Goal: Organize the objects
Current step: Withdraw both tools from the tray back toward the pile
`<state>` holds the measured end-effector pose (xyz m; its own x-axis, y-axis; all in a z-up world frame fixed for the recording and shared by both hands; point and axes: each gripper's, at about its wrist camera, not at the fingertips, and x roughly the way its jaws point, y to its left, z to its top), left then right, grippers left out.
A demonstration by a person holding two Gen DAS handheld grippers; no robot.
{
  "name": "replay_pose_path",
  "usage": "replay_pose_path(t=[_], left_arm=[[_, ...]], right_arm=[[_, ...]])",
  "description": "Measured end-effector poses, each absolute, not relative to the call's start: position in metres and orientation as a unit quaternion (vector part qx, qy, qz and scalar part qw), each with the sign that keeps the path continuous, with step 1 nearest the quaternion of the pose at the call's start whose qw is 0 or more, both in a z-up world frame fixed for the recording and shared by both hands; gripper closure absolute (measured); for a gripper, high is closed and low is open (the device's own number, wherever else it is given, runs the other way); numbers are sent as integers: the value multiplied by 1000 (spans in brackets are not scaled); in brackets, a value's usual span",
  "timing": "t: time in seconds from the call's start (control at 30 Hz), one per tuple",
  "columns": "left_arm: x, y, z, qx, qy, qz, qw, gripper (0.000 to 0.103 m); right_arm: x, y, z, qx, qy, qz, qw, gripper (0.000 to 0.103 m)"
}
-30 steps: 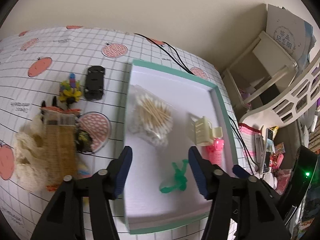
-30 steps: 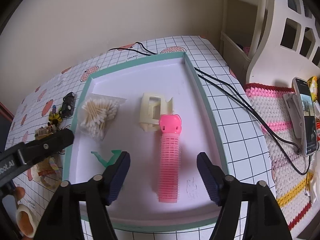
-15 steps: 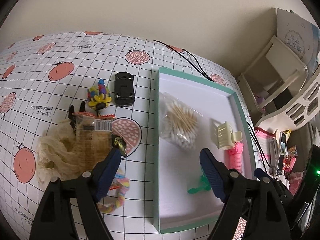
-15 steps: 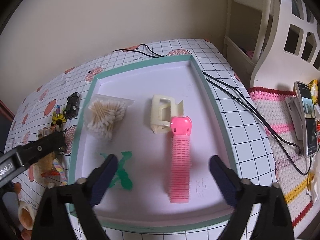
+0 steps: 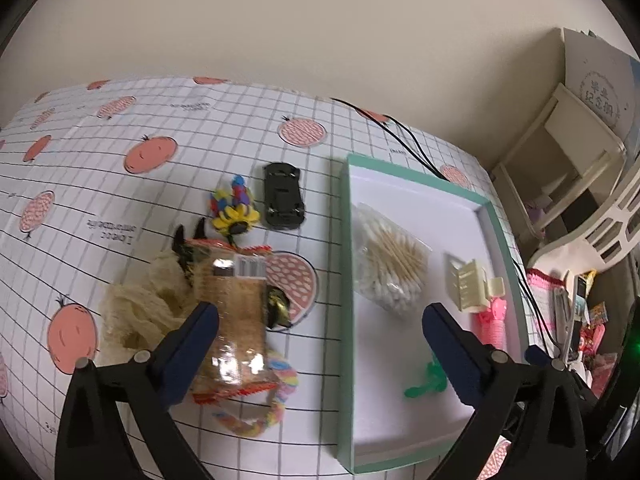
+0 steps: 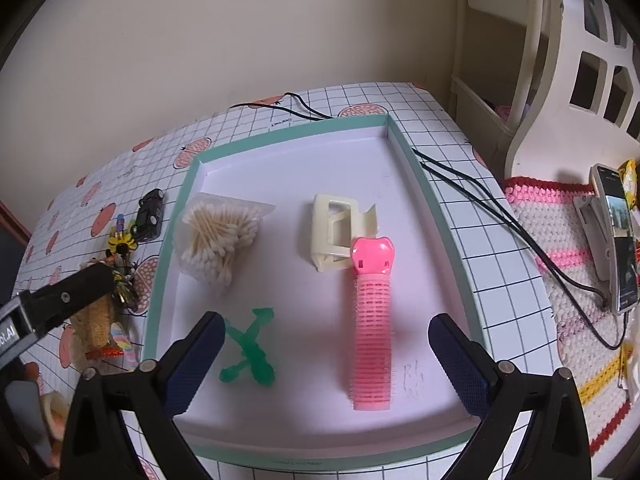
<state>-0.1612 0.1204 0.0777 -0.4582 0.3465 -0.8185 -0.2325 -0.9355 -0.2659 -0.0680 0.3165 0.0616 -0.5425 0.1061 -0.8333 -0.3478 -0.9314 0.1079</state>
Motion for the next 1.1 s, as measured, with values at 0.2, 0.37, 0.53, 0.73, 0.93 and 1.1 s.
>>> replay_pose_path(t=[0.2,0.37,0.53,0.73,0.93,1.1], left_arm=[[-166,107,79,-494,-63,853,158,1],[-172,95,85,-497,-71,852,150,1],[-180,79,104,-488,-82,856,152,1],[-192,57,118,-488,-105,855,139,1],[-206,36,118,-491,-115,855,119,1],[-219,16,112,-502,-116,851,106,1]], right_arm=[[-69,312,69,-435,131,882,129,0],[-73,310,74,-435,142,881,119,0],[-76,306,99,-403,141,898,105,0],[-88,305,119,-392,174,899,90,0],[-104,294,123,-401,160,897,97,0],[-121,278,120,-409,166,894,77,0]])
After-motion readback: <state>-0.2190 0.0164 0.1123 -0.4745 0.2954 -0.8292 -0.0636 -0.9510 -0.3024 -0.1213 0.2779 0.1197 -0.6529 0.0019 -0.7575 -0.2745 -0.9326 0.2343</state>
